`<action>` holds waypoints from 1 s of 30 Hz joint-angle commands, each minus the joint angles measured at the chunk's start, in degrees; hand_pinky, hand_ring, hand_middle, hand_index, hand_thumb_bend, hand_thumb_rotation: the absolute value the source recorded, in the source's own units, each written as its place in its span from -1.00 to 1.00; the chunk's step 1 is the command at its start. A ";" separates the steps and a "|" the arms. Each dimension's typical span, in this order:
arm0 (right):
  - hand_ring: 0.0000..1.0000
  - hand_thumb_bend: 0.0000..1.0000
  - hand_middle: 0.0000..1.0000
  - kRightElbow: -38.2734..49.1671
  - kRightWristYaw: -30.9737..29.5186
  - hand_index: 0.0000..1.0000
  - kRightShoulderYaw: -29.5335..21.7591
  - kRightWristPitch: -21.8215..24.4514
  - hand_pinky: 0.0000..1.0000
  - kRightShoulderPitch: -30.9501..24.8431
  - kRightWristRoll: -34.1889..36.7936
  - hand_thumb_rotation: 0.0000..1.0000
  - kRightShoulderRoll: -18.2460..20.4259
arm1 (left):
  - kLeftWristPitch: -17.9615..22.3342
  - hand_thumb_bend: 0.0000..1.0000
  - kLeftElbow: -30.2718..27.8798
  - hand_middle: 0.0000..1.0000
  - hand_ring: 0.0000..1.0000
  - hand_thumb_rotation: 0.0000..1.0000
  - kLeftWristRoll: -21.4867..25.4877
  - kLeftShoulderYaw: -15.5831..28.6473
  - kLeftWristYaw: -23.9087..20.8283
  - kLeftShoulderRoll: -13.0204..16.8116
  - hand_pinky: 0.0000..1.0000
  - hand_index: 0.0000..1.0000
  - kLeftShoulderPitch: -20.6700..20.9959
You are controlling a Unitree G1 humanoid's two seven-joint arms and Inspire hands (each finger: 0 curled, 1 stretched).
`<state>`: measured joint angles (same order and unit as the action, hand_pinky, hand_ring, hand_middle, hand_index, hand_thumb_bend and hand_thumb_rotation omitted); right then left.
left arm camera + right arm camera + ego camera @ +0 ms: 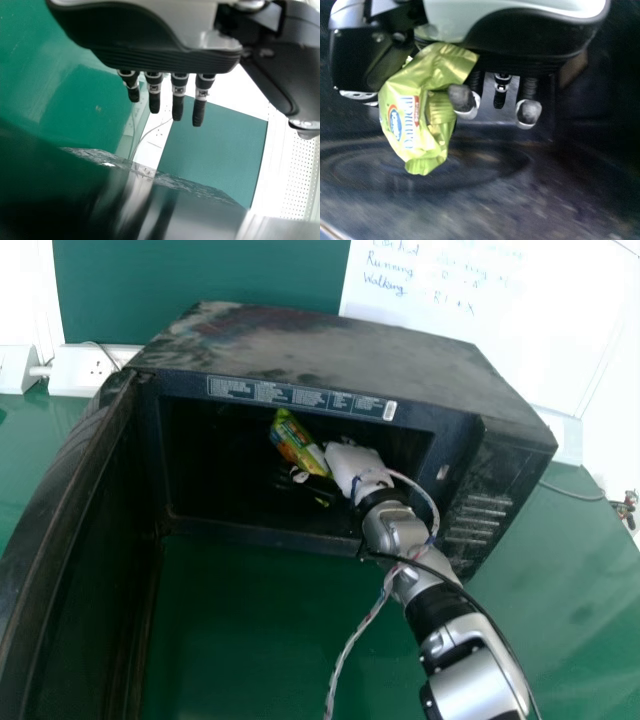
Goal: Put biscuit inside oven
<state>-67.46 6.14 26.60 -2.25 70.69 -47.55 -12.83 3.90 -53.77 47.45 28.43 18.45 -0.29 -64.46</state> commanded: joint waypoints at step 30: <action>-1.00 -0.02 -1.00 -9.97 2.36 -0.06 3.05 4.09 -1.00 6.05 3.59 -0.93 2.98 | 0.87 0.91 -0.89 0.23 0.14 1.00 -0.44 -1.53 0.69 -0.27 -0.03 0.29 -2.59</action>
<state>-77.19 8.53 29.68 1.38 75.23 -44.51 -10.51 4.13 -54.33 46.60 27.44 18.55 -0.55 -66.40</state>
